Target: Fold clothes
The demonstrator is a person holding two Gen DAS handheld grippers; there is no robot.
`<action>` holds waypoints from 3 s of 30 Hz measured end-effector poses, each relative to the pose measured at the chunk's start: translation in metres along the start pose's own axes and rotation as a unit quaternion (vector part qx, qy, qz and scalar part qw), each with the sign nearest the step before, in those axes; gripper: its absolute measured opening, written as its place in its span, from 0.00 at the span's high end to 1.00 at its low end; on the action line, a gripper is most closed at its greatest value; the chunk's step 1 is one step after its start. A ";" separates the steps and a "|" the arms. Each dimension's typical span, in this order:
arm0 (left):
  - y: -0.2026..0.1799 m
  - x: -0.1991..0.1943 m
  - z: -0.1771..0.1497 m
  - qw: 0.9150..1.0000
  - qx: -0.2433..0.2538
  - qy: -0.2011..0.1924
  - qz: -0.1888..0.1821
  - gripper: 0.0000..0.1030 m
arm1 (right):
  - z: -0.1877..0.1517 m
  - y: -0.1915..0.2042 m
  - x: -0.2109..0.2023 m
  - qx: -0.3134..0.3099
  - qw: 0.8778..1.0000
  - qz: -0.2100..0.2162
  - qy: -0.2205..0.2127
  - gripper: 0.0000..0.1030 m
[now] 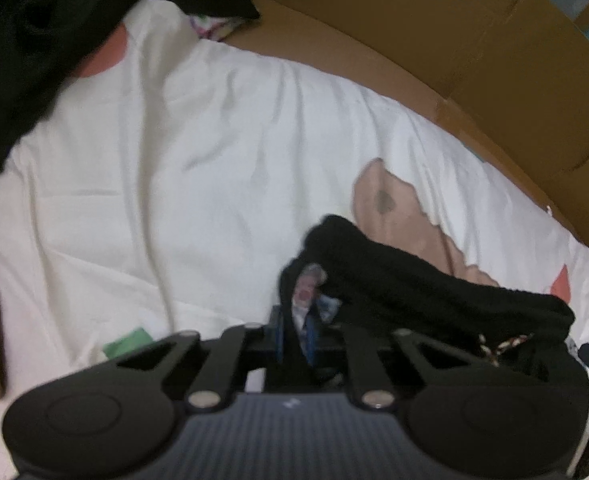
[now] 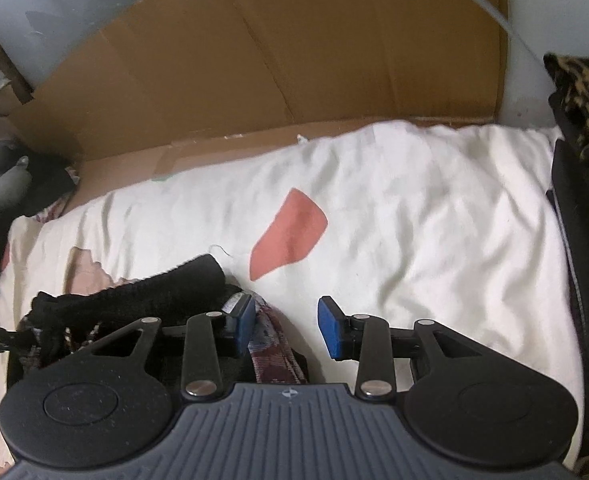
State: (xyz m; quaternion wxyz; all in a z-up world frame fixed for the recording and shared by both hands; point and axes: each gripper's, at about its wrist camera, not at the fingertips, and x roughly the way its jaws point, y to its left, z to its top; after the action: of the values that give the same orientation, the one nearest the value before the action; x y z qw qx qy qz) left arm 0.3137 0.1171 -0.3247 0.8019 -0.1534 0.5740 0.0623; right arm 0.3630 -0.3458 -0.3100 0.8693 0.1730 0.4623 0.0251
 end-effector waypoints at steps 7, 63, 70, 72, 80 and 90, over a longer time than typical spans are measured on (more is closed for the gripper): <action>0.023 -0.003 -0.001 1.000 -0.005 0.000 -0.009 0.93 | -0.009 0.011 0.019 -0.032 0.999 0.002 0.039 0.59; 0.029 0.005 -0.015 0.997 -0.065 0.033 -0.039 0.61 | -0.011 0.043 0.034 -0.066 0.997 -0.001 0.044 0.51; 0.037 0.007 -0.022 0.996 -0.072 0.029 -0.040 0.93 | -0.024 0.061 0.035 -0.118 0.991 -0.002 0.056 0.69; 0.041 0.004 -0.022 0.997 -0.072 0.025 -0.033 0.94 | -0.027 0.065 0.036 -0.135 0.989 0.003 0.064 0.78; 0.052 -0.003 -0.017 0.997 -0.068 0.010 -0.042 0.95 | -0.018 0.069 0.016 -0.162 0.986 -0.035 0.032 0.94; 0.048 -0.011 0.016 0.997 -0.053 -0.022 -0.055 0.95 | 0.014 0.074 -0.008 -0.170 0.984 -0.046 -0.027 0.94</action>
State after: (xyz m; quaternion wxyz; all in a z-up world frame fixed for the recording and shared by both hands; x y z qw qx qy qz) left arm 0.3112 0.1684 -0.3178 0.8071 -0.2258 0.5430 0.0523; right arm 0.3785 -0.2816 -0.2729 0.8984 0.0021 0.4353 0.0584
